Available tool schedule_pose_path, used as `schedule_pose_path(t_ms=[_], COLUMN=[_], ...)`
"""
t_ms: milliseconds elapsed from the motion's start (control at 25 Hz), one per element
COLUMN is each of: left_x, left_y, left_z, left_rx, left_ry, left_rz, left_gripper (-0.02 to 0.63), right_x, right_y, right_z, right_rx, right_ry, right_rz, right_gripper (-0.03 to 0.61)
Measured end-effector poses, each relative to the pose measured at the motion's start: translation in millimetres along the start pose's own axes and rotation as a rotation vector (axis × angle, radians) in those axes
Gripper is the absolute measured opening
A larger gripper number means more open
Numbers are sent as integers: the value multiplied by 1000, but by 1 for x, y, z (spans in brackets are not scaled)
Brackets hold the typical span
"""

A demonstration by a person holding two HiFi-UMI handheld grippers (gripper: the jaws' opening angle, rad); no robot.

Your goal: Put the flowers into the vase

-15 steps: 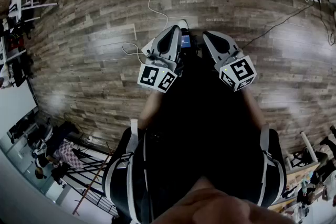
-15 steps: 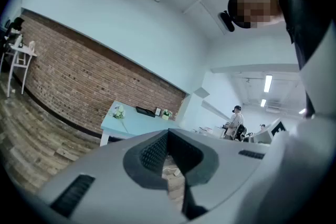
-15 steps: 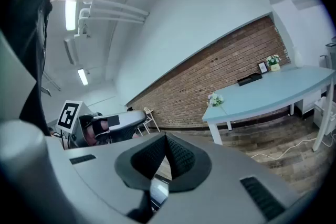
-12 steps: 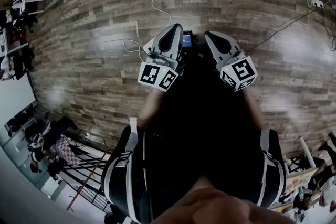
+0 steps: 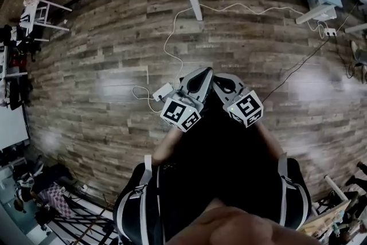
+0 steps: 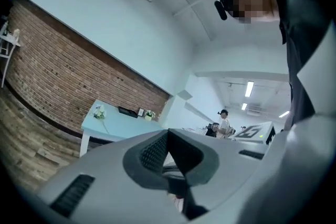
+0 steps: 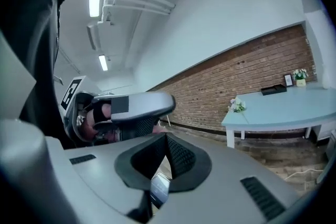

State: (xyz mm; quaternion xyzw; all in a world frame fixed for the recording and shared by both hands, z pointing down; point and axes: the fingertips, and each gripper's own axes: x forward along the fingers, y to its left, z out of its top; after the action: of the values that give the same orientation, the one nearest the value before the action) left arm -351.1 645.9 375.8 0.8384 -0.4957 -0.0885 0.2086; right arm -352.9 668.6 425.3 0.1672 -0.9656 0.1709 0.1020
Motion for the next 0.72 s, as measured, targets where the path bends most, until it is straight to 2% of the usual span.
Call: schedule_pose_path(t_ms=[160, 320, 440, 520, 600, 720], left_x=[13, 16, 15, 10, 0, -20], left_y=[8, 20, 33, 49, 71, 106], left_z=[10, 20, 31, 38, 39, 34], left_rx=[-34, -57, -72, -67, -13, 25], left_ry=[16, 32, 12, -2, 16, 55], left_rz=[-65, -97, -108, -78, -6, 57], left_gripper=[18, 18, 18, 18, 18, 18], right_x=[12, 24, 35, 45, 55, 67], right_y=[-10, -9, -10, -6, -1, -6], right_z=[15, 27, 33, 38, 42, 40], right_rx=[5, -64, -56, -32, -25, -2], right_ry=[-19, -35, -47, -62, -73, -57], right_rz=[-9, -49, -40, -25, -17, -78], right_gripper=[18, 18, 18, 18, 18, 18])
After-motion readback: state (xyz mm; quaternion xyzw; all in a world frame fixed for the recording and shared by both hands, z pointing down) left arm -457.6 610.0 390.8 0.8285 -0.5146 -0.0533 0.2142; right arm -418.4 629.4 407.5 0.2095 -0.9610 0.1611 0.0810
